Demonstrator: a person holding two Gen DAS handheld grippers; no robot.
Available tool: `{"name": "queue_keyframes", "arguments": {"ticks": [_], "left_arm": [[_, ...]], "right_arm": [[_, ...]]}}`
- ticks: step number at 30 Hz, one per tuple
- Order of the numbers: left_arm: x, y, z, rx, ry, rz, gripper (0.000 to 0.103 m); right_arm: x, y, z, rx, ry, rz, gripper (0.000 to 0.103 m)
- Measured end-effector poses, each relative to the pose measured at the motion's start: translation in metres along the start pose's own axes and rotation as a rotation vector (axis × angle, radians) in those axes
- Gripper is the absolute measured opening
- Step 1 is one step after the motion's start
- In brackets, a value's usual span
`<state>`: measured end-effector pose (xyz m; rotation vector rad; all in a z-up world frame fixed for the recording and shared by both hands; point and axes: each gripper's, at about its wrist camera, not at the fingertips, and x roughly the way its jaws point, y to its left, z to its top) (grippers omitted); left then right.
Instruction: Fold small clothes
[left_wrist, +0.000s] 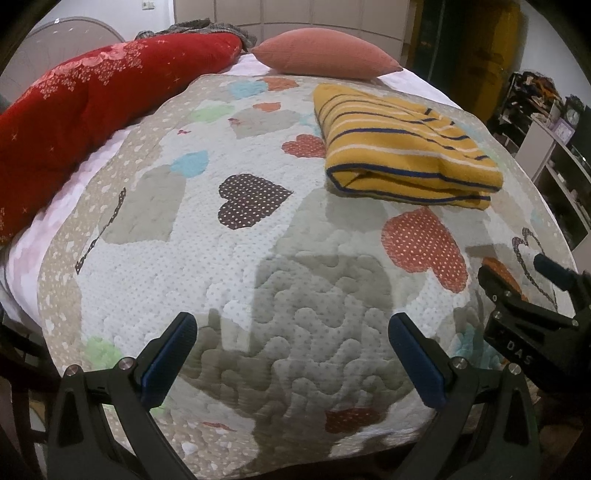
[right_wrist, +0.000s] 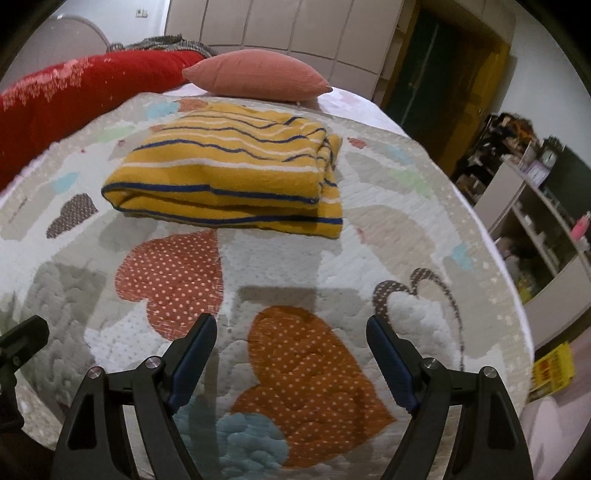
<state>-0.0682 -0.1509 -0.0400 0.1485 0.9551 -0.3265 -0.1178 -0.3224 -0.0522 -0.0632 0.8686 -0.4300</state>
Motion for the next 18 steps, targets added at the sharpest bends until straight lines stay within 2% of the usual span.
{"name": "queue_keyframes", "arguments": {"ticks": [7, 18], "left_arm": [[-0.0003, -0.0071, -0.0002, 0.024, 0.001, -0.001, 0.103], [0.0038, -0.0028, 0.0021, 0.002, 0.009, 0.000, 0.103]], "right_arm": [[-0.0017, -0.0012, -0.0006, -0.012, -0.004, -0.006, 0.088], [0.0007, -0.0056, -0.0004, 0.016, 0.015, -0.002, 0.089]]}}
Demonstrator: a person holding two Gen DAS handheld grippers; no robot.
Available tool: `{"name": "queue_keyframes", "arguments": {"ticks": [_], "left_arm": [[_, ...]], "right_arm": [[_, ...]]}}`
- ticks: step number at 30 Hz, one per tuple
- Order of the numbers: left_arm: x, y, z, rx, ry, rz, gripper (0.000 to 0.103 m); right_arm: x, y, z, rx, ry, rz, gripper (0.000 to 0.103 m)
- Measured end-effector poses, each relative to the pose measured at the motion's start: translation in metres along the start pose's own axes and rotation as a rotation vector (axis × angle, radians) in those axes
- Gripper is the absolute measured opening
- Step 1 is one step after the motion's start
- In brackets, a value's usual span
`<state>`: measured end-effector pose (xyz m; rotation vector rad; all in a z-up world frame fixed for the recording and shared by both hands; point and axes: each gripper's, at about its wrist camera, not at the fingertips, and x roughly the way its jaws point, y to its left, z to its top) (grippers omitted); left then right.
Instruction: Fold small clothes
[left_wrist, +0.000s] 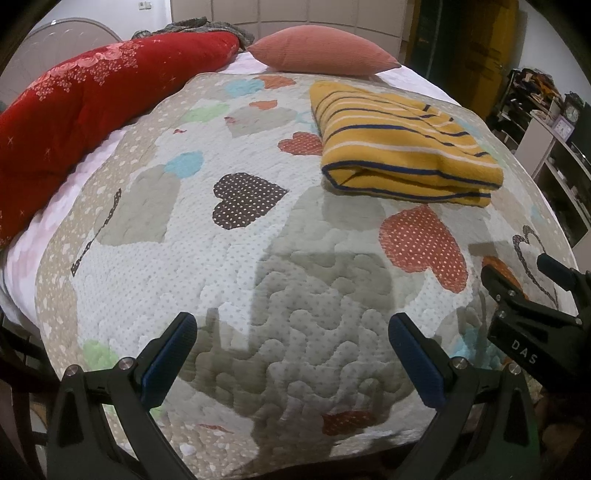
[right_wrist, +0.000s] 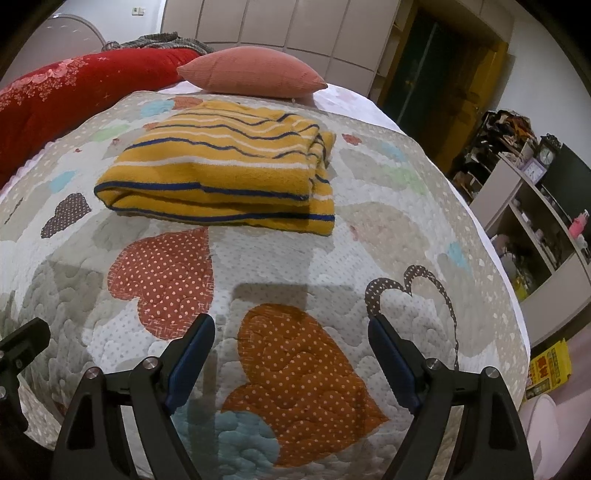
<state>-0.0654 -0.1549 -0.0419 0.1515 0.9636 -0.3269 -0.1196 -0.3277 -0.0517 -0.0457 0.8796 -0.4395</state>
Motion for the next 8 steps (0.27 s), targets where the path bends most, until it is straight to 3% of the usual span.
{"name": "queue_keyframes", "arguments": {"ticks": [8], "left_arm": [[0.0035, 0.0044, 0.0012, -0.007, 0.007, -0.013, 0.103]], "right_arm": [[0.0023, 0.0043, -0.0001, -0.011, 0.007, 0.000, 0.089]]}}
